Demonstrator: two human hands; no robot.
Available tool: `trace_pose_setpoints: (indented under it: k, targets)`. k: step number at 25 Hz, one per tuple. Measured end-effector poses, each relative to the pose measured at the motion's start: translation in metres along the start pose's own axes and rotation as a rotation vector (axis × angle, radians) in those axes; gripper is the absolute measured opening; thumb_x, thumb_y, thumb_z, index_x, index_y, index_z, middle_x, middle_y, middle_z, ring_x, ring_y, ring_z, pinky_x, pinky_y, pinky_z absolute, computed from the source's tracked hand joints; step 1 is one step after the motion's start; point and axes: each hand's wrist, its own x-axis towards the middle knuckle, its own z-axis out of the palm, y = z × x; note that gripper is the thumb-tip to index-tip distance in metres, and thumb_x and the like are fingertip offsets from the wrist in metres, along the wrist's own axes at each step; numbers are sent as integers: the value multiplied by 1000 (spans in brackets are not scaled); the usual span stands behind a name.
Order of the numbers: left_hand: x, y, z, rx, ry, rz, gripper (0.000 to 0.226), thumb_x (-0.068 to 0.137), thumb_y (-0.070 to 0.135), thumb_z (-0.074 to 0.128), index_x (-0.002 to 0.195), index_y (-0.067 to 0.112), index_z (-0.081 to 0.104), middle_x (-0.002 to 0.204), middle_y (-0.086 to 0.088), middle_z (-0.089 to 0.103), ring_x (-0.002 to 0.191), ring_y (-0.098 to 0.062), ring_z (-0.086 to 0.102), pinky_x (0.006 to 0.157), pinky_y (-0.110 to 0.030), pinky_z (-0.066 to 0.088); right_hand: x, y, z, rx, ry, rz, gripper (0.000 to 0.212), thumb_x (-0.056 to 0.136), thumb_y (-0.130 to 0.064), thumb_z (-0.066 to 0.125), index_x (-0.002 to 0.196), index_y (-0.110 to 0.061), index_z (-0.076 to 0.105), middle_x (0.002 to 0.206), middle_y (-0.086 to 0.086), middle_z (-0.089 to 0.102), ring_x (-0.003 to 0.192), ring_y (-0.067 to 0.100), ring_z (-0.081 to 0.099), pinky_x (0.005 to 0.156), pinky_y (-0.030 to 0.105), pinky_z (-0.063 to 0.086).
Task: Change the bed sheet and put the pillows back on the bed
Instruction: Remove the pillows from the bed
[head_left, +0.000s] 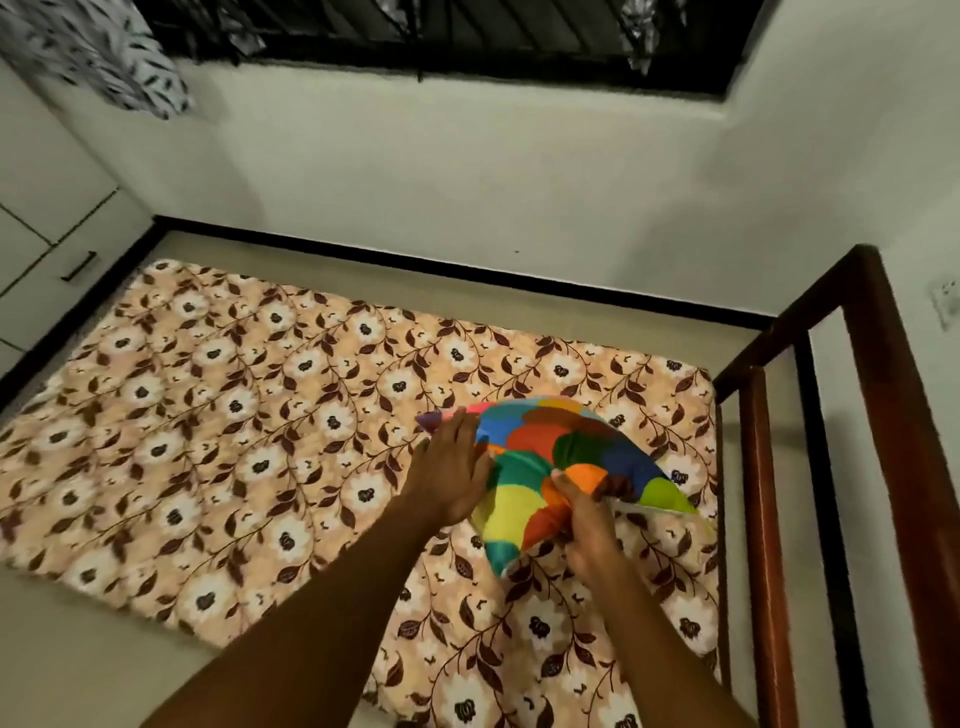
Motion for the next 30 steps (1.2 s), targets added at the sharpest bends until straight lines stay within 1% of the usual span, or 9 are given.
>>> trace_pose_setpoints:
  k: [5,9,11,15,18,20,23,27,30]
  targets:
    - [-61,-55,-57,-73,164,-215,72,95,63,28,149,18,43,150,-8,51,140,-30,47,114,-53,34,-64,15,41,-113,-175,-63,69,54,-21,99,116,-3,73,112,19,77,107,40,73,101,58,56]
    - [-94,-117,-88,-486,301,-473,64,95,69,53,129,15,55,127,-12,62,122,-34,61,103,-46,47,-98,10,77,-163,-281,-140,20,82,6,76,100,3,71,100,22,77,93,41,75,90,54,61]
    - [-112,-150,-104,-812,414,-512,83,82,82,61,136,20,54,131,-6,67,123,-29,64,104,-47,52,-115,12,98,-208,-365,-160,31,78,10,72,108,5,70,106,26,76,89,39,76,78,47,64]
    - [-157,-192,-137,-1169,478,-486,24,98,45,68,112,26,67,97,15,75,101,-9,72,73,-16,54,-150,29,150,-399,-393,-278,35,72,7,79,105,0,72,113,30,73,86,37,77,87,50,61]
    - [-199,-237,-156,-1220,525,-568,35,86,57,76,99,25,72,101,3,77,94,-17,72,77,-25,56,-178,57,199,-468,-377,-326,16,88,16,63,99,7,69,80,18,78,58,23,74,57,33,63]
    - [-233,-282,-166,-1265,545,-600,27,90,46,77,93,18,75,91,0,78,83,-16,73,68,-23,55,-207,85,238,-497,-382,-319,15,90,20,56,99,12,65,61,6,73,48,17,70,48,27,59]
    - [-287,-357,-182,-1297,593,-618,26,89,40,79,102,18,78,98,-1,80,90,-19,75,70,-25,55,-232,144,307,-572,-354,-460,26,86,23,57,97,0,65,74,5,75,63,17,75,67,29,64]
    - [-349,-451,-202,-1225,763,-646,34,84,48,81,108,25,76,102,8,79,100,-17,74,85,-29,56,-242,218,403,-679,-399,-673,67,80,-15,75,141,-33,55,113,1,77,94,22,77,87,46,63]
    - [-397,-520,-219,-1144,853,-772,63,76,73,75,119,26,71,112,6,76,105,-17,71,98,-37,55,-285,264,481,-797,-424,-762,49,87,-25,78,132,-26,62,108,-1,76,97,21,73,92,40,58]
